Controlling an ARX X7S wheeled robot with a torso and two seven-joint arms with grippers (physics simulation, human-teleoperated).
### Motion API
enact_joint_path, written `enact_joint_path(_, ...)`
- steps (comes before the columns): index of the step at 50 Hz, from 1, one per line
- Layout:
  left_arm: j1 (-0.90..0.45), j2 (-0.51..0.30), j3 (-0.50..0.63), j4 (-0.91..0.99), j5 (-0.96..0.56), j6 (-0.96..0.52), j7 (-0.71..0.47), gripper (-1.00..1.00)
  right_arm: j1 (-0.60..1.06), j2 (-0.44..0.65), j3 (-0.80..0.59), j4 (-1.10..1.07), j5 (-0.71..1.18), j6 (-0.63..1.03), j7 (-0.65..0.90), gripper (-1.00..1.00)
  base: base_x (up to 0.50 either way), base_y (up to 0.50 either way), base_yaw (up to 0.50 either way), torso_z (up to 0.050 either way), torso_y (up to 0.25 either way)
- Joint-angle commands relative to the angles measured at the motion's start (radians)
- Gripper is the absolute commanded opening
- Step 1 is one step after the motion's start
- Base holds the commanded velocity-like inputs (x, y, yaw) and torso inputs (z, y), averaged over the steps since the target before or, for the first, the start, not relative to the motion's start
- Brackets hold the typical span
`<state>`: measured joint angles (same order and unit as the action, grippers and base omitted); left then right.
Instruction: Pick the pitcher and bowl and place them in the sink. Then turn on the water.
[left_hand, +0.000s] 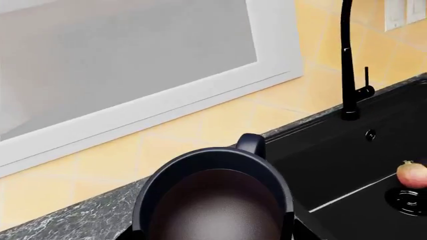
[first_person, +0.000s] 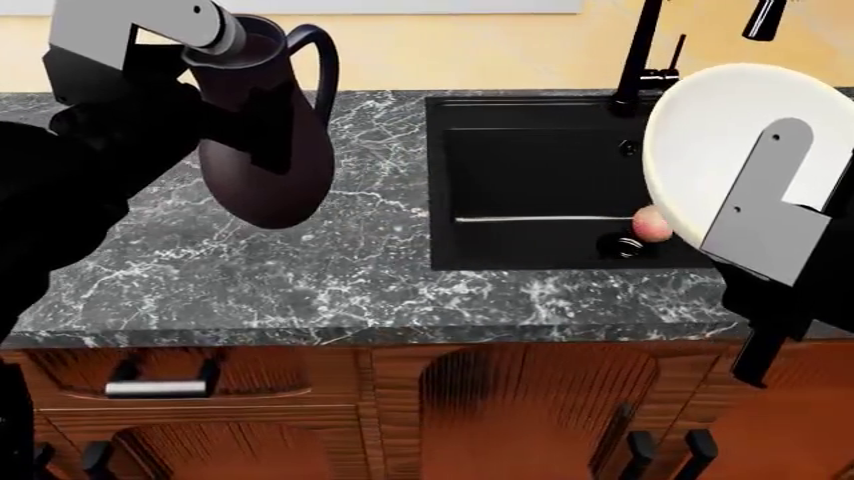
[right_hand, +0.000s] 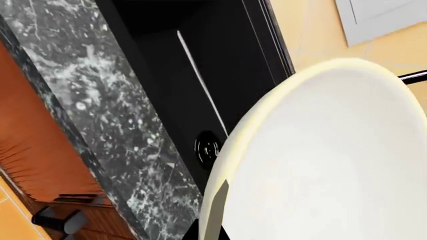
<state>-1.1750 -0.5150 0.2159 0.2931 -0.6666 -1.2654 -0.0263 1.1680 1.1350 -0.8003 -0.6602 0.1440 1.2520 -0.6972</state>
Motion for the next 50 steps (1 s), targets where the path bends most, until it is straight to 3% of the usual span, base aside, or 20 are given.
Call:
enact_joint_path(1,-0.019,-0.004,-0.031,0.015,0.017,0.006,-0.026,-1.00,0.002,0.006,0.014,-0.008,-0.018,-0.003,0.008,-1.00,-0.50,0.01,0.00,0.010,0.000)
enact_joint_path(50,-0.020,-0.010,-0.020,0.014,0.005,0.020,-0.036,-1.00,-0.028,0.011,0.033,-0.019,0.000,-0.002,0.027,-1.00,-0.50,0.01,0.00,0.001,0.003)
